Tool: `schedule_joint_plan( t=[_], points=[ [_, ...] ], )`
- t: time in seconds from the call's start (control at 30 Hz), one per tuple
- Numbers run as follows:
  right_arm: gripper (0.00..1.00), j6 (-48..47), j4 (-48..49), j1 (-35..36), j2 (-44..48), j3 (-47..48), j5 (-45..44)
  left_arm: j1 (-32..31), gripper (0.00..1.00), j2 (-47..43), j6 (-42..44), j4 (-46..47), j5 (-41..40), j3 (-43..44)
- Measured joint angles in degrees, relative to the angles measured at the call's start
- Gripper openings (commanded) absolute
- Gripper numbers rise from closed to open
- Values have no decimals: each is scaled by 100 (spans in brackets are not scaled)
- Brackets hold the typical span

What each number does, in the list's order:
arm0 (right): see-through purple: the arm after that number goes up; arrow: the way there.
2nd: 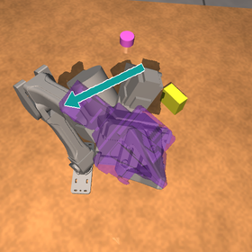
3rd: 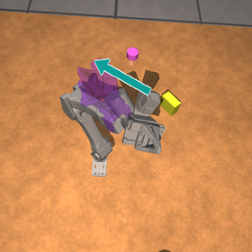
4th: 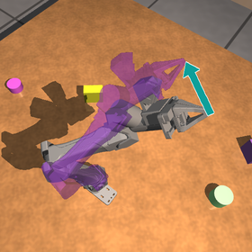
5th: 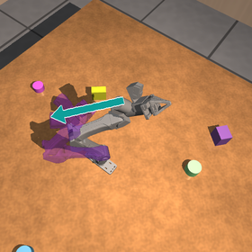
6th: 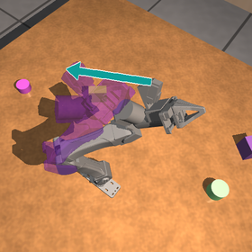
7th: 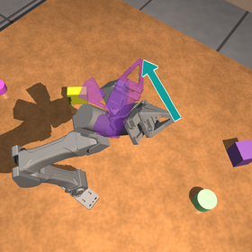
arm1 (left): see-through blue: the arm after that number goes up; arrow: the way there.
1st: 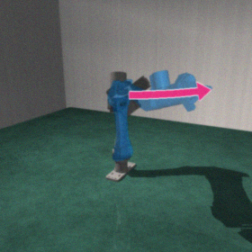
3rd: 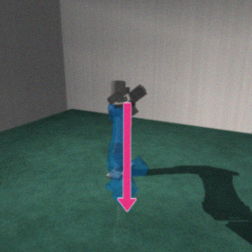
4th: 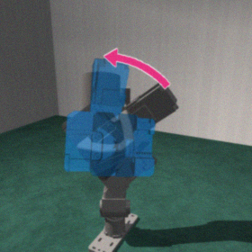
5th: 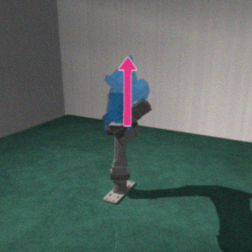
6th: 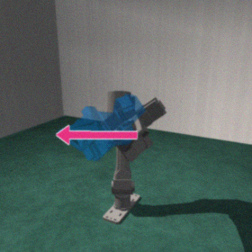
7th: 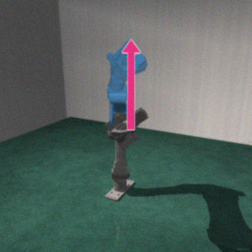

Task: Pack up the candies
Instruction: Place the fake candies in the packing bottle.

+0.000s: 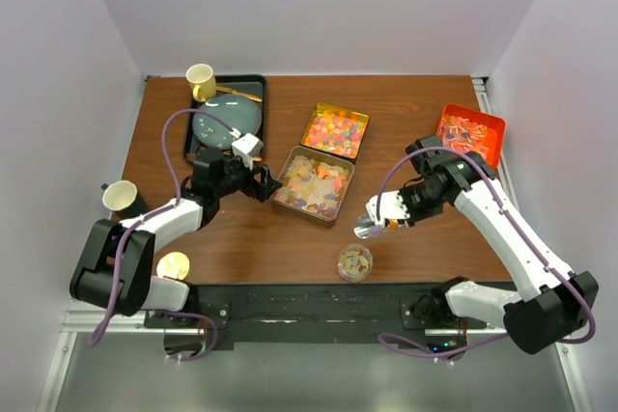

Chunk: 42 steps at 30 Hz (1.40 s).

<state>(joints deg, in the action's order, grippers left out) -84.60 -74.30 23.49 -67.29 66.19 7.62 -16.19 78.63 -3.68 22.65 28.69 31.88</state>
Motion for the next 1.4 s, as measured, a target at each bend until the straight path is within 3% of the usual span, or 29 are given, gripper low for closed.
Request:
schedule_joint_plan(
  t=[0.27, 0.73, 1.4],
  points=[
    [0, -348, -164, 586, 170, -131, -662, 0, 85, -17, 0, 44, -59, 0],
    [0, 474, 44, 1838, -245, -295, -1915, -2, 85, -4, -28, 326, -109, 0],
    [0, 1032, 39, 2726, -326, -588, -3060, -17, 84, 516, -479, 516, -535, 282]
  ],
)
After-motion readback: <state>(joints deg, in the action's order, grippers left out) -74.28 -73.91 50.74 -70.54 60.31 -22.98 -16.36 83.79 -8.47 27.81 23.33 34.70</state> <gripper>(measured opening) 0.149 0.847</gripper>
